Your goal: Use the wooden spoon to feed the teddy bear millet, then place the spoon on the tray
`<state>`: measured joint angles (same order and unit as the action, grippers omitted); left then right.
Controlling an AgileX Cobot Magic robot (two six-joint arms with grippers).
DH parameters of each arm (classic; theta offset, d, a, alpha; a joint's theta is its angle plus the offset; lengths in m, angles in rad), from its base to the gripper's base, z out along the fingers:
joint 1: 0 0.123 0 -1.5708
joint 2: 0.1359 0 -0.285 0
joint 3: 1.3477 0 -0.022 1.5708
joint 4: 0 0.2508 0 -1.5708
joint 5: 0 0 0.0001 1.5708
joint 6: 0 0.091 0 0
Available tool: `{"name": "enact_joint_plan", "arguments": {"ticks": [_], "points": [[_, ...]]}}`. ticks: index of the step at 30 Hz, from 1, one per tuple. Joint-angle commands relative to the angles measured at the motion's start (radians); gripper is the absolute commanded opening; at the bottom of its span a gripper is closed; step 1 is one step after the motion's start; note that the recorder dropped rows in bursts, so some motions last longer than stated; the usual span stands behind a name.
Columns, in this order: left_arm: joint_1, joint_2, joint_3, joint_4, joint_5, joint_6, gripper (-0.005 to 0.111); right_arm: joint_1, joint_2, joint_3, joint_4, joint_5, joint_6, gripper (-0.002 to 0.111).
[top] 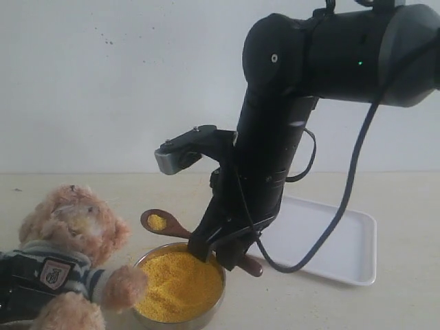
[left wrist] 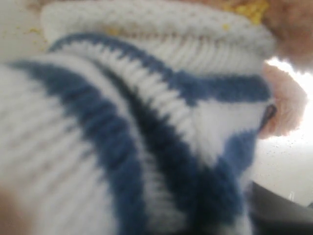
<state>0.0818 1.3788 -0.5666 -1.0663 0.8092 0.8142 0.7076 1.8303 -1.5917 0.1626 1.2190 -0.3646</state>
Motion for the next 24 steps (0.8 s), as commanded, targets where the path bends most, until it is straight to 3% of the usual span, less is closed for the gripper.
{"name": "enact_joint_plan", "arguments": {"ticks": [1,6,11,18,24], "points": [[0.001,-0.006,0.016,0.009,0.023,0.015,0.004,-0.001,-0.001,-0.006,-0.006,0.002,-0.046,0.0],[0.001,-0.006,0.017,0.009,0.011,0.033,0.004,-0.011,0.047,-0.015,0.092,0.002,-0.154,0.0],[0.001,-0.006,0.017,0.011,0.019,0.041,0.004,-0.166,0.091,-0.013,0.285,0.002,-0.173,0.0],[0.001,-0.006,0.018,-0.016,0.003,0.047,0.004,-0.149,0.03,0.022,0.219,0.002,-0.191,0.0],[0.001,-0.004,0.098,-0.014,0.02,-0.016,0.004,-0.149,0.0,0.022,0.22,0.002,-0.188,0.0]]}}
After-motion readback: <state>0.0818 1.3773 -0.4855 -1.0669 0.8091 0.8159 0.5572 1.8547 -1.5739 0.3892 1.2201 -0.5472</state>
